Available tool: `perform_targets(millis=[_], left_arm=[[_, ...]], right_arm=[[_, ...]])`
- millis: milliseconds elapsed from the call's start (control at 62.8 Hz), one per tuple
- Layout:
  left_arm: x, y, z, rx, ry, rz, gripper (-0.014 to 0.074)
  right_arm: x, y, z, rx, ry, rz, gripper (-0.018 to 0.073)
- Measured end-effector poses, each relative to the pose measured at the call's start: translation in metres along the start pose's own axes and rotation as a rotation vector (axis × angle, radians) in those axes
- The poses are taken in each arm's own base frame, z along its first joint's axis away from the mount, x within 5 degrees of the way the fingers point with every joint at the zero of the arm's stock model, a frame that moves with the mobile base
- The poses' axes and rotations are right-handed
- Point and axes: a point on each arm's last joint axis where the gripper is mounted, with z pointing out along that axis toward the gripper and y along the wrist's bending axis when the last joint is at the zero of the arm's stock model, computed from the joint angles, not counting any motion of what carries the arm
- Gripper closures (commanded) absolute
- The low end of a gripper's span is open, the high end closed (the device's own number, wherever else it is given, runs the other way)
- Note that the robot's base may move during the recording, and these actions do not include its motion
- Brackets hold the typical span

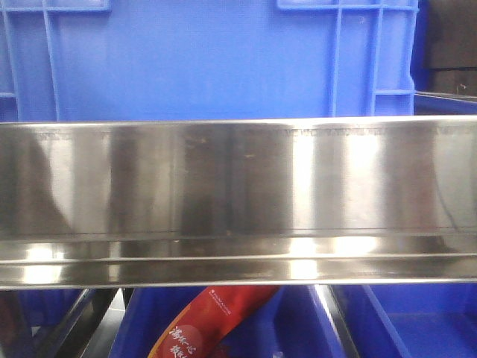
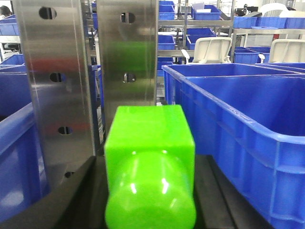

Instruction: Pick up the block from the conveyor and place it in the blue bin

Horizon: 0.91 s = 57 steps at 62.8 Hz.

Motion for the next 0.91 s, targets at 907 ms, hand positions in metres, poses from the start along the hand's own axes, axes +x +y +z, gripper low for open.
perform_targets(millis=[907], left_arm=[[-0.027,0.002,0.006,-0.014,-0.099,0.004,0.0708]], right_arm=[[-0.017,0.000,0.011,0.002,-0.028,0.006,0.0721]])
